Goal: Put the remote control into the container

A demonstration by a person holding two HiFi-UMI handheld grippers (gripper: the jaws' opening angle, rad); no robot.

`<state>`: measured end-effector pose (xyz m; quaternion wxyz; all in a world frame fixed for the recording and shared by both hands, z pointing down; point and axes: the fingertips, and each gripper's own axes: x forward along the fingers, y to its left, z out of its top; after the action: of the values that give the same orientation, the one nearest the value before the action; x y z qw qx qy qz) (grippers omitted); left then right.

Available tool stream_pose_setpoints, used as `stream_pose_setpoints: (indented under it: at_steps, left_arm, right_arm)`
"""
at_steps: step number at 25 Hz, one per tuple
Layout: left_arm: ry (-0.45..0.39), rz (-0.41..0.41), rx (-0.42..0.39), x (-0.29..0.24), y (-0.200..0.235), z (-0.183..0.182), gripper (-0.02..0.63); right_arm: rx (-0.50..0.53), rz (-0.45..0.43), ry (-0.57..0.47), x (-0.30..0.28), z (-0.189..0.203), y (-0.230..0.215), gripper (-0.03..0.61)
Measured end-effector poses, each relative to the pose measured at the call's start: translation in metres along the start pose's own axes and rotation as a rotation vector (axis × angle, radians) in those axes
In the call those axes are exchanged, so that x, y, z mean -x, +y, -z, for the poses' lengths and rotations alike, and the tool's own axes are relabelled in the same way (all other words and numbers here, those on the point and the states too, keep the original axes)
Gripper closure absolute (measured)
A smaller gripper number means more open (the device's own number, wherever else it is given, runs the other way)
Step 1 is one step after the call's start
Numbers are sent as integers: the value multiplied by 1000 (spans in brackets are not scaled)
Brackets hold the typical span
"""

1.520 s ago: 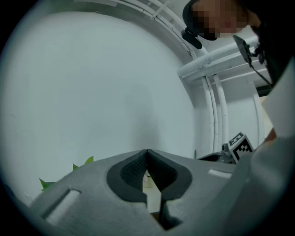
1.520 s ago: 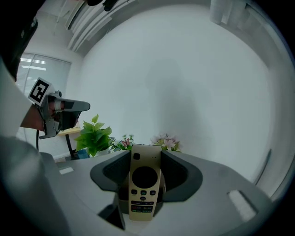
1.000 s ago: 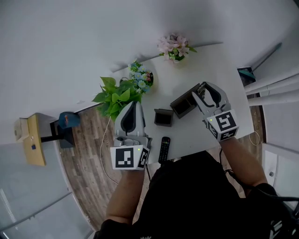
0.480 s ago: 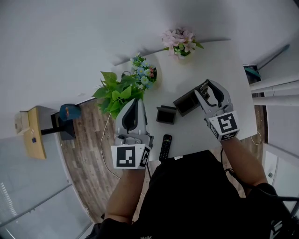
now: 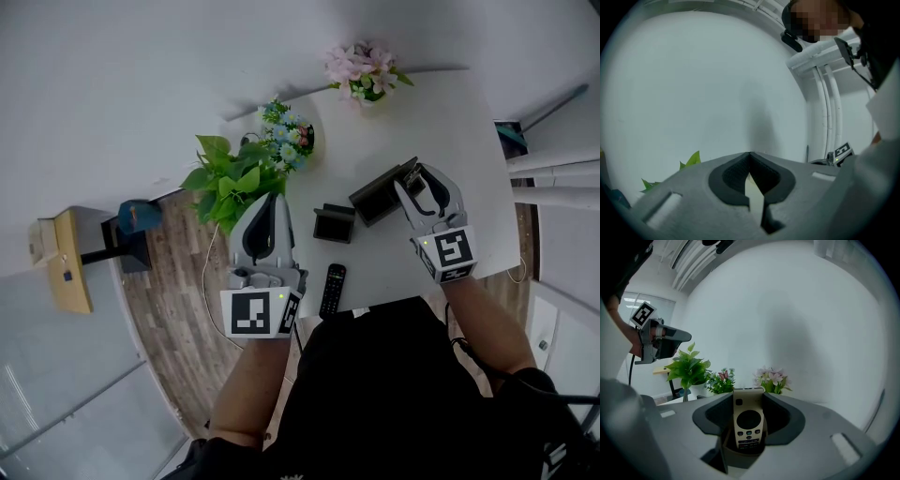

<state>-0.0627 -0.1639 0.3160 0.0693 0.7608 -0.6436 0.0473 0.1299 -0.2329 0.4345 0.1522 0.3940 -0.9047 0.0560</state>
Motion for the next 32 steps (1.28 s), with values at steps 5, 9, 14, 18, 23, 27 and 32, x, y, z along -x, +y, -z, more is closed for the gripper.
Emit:
stream_pose_setpoints:
  at_steps: [5, 9, 14, 18, 23, 27, 32]
  left_arm:
    - [17, -4, 0, 1, -1, 8, 614]
    - [36, -17, 1, 2, 0, 15, 614]
    - [49, -40, 0, 10, 3, 19, 614]
    - [34, -60, 11, 21, 10, 18, 614]
    - [3, -47, 22, 41, 17, 12, 614]
    - [-18, 4, 12, 59, 23, 4, 615]
    - [-61, 29, 2, 90, 36, -7, 615]
  right_arm:
    - [-11, 0, 46, -5, 22, 2, 380]
    - [-19, -4, 67, -11, 34, 1, 380]
    - [6, -3, 56, -14, 33, 3, 379]
    - [21, 0, 53, -11, 29, 5, 302]
    - [41, 26, 20, 7, 4, 12, 303]
    - [77, 49, 3, 26, -13, 37, 311]
    - [27, 44, 44, 47, -3, 92, 323]
